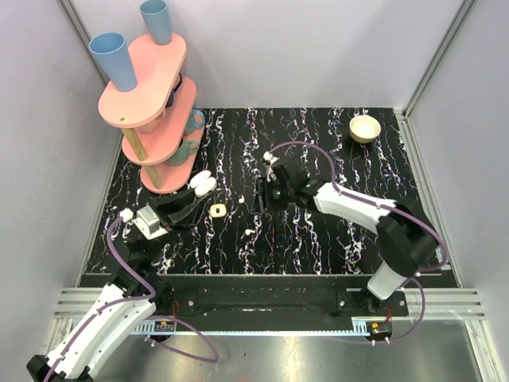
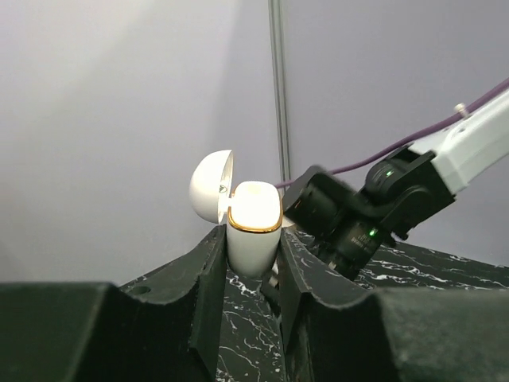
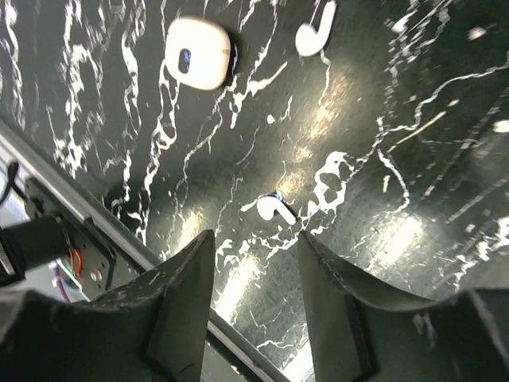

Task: Insert the wireless bluetooth earbuds into the charging case
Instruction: Move the right earbud to the center of the board.

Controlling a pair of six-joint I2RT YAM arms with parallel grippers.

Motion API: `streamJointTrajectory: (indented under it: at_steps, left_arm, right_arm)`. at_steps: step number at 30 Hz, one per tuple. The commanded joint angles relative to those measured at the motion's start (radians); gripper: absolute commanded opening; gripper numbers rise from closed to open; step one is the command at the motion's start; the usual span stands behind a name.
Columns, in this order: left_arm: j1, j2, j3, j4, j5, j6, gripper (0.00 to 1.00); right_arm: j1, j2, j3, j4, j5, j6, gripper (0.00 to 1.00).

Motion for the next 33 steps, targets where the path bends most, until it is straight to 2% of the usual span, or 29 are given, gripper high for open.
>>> streamJointTrajectory:
  at_steps: [1,6,17,33]
  left_arm:
    - [-0.003,-0.012,0.041,-0.049,-0.024,0.034,0.0]
    - [-0.001,-0.02,0.033,-0.046,-0.019,0.031,0.0]
    - [-0.001,-0.032,0.026,-0.042,-0.028,0.031,0.0]
    - [-0.003,-0.029,0.015,-0.039,-0.031,0.029,0.0]
  right_arm:
    - [0.013,0.116,0.11,0.008,-0.18,-0.092,0.52]
    - [0.082,0.187,0.127,-0.006,-0.146,-0.158,0.52]
    - [0.102,0.325,0.213,-0.09,-0.073,-0.258,0.52]
    - [0.125,0.359,0.246,-0.147,-0.023,-0.336,0.52]
